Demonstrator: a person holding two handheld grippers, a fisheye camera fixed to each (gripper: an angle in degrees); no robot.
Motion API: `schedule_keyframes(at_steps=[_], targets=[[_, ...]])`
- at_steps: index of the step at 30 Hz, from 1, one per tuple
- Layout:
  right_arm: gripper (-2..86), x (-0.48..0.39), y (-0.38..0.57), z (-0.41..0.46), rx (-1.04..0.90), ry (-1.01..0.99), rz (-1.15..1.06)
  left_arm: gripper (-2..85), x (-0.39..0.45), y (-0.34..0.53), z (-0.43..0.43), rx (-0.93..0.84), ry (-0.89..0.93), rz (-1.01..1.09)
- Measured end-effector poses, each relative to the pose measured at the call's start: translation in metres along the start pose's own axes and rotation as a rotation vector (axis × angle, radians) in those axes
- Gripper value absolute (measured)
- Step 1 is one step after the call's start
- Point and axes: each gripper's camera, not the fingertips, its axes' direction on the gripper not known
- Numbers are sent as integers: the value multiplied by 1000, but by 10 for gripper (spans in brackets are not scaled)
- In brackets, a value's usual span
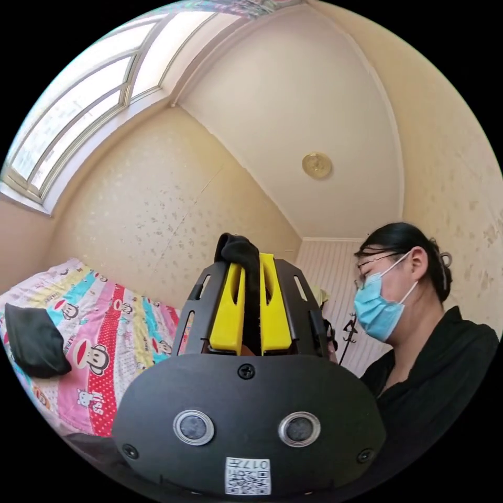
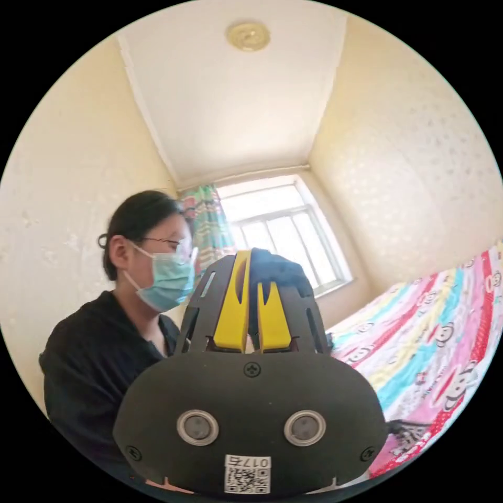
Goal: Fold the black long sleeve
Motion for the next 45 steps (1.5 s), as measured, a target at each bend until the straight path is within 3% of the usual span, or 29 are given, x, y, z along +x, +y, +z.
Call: schedule_keyframes(at_steps=[6,8,14,18,22,24,27,31,33,36,38,41,45], targets=[[-5,214,-41,53,-101,18,424,44,-152,2,156,-299,-94,-96],[-5,235,-62,69,-54,-13,498,42,-181,-15,208,-333,-136,-164],[-5,119,-192,114,-98,128,-22,44,-99,-138,247,-226,-142,307],[-4,83,-183,122,-149,130,-71,46,-87,-149,243,-259,-100,336],[-4,123,-101,134,-331,149,88,46,-123,-53,238,-449,-91,358],[-3,163,-6,138,-487,254,207,47,-146,14,237,-590,-111,337],[-1,209,133,138,-692,502,412,47,-184,142,235,-865,-170,217],[2,236,258,145,-848,650,610,47,-217,294,226,-1129,-243,-21],[5,228,276,140,-752,649,664,47,-226,322,216,-1147,-272,-147],[12,210,257,134,-665,650,678,47,-237,326,189,-1022,-285,-309],[18,202,251,142,-694,661,660,49,-245,325,171,-916,-269,-409],[33,209,272,166,-879,715,650,54,-256,350,167,-964,-289,-484],[68,197,264,166,-812,669,695,95,-258,356,151,-908,-254,-583]])
